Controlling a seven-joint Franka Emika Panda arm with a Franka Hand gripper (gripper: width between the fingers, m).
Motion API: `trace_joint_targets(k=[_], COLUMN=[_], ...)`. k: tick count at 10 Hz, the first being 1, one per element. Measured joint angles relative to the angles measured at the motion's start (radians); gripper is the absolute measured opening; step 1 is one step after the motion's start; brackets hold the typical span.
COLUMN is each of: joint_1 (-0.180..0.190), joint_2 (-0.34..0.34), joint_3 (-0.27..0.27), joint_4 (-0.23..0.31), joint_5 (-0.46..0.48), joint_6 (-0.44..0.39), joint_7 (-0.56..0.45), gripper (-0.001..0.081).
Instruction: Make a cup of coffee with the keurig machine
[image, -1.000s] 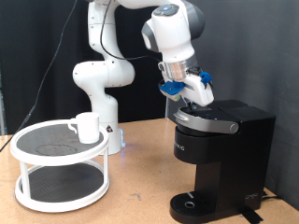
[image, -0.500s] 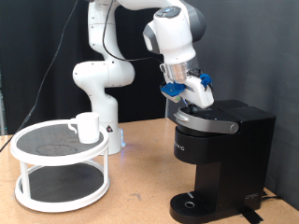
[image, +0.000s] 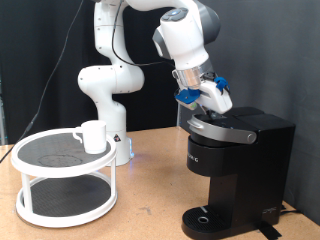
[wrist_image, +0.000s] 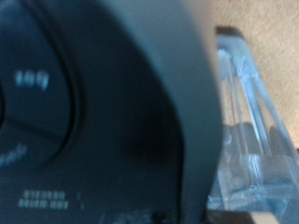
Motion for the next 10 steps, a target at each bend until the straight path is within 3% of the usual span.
trace_joint_targets(k=[4, 7, 10], joint_1=[-0.001, -0.005, -0.005], joint_2=[-0.011, -0.011, -0.011], joint_3=[0.0, -0.001, -0.001], joint_4=[0.022, 0.037, 0.035], joint_5=[0.026, -0.001, -0.023], joint_6=[-0.001, -0.049, -0.017], joint_7=[-0.012, -0.004, 0.007], gripper=[0.0, 0.0, 0.0])
